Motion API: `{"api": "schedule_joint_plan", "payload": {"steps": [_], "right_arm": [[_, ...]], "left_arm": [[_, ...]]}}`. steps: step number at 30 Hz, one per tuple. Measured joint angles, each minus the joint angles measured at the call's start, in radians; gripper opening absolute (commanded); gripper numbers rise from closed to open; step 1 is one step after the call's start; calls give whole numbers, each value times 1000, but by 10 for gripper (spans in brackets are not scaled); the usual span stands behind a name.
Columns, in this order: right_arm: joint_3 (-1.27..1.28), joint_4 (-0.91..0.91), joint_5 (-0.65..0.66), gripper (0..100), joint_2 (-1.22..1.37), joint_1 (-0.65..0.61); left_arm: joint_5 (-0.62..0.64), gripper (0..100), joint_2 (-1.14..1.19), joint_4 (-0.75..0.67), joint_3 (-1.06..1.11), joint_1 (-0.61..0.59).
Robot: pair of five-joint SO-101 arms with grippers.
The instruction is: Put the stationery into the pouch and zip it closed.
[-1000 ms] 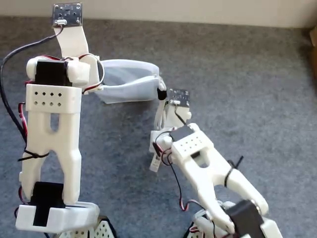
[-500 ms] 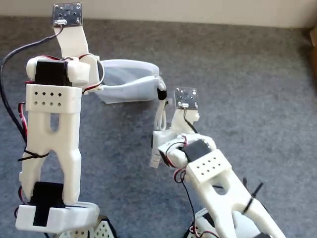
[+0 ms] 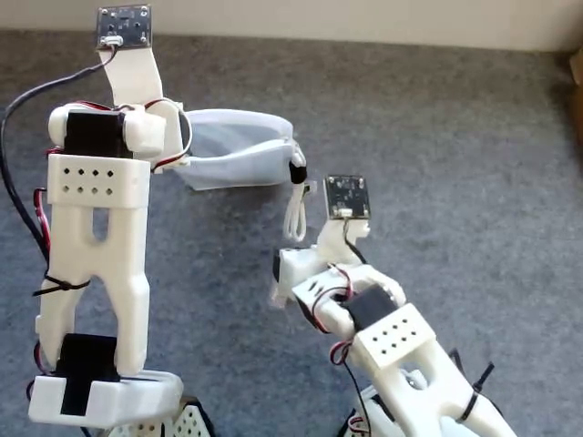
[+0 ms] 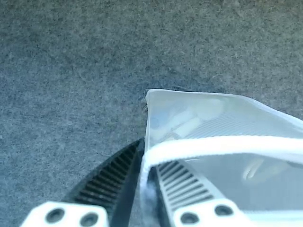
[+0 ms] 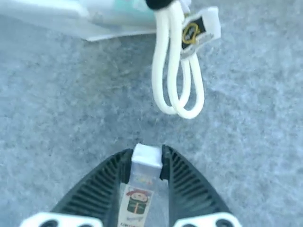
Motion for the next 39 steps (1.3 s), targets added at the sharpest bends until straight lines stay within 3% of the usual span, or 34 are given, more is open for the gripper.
{"api": "schedule_joint_plan", "payload": {"steps": [7,21,39], "right_arm": [[9,-12,3,4,-106,-2],[9,-12,138,4,-269,-6],[9,-12,141,4,-428,-6]], "left_arm": [[0,8,0,0,0,0],[0,8,0,0,0,0],[0,8,0,0,0,0]]}}
